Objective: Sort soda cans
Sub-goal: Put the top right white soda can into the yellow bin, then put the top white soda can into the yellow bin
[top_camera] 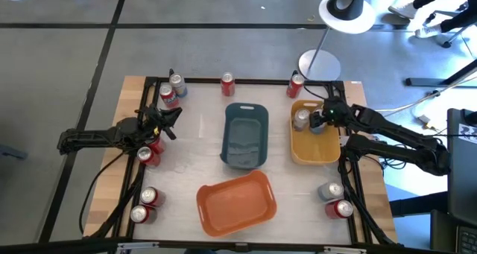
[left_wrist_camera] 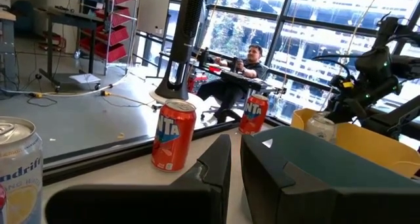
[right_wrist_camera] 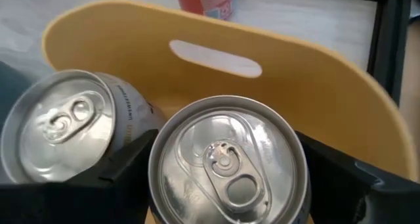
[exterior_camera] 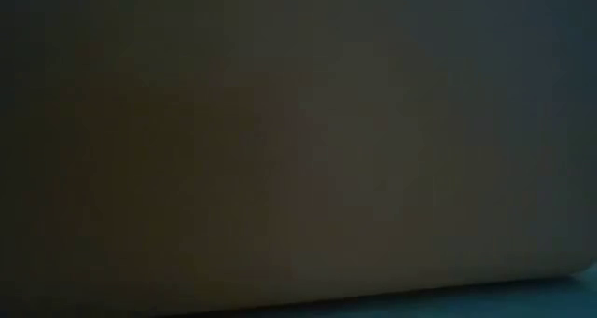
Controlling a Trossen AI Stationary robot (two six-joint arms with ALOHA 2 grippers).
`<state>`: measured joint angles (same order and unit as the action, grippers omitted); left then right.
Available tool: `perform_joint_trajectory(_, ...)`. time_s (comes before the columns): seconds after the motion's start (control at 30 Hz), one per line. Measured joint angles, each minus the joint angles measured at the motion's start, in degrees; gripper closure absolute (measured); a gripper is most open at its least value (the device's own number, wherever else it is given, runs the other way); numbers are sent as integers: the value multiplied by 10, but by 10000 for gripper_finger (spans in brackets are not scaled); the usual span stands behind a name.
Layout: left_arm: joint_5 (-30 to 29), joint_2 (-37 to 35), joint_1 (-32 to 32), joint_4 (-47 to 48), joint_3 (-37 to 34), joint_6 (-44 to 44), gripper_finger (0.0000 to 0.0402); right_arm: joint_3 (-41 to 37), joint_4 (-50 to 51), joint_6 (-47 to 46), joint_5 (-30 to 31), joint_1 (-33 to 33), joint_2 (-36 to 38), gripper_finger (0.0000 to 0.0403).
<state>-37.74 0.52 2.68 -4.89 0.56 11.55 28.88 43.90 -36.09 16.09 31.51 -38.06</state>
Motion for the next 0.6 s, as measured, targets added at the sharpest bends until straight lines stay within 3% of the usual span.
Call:
perform_joint_trajectory(0.3,0,0,0,0,0,0,373,-4,-9,-1,-12,0,0,41)
perform_joint_trajectory(0.6,0,0,0,-3,0,0,373,45,22,6,-11,0,0,32)
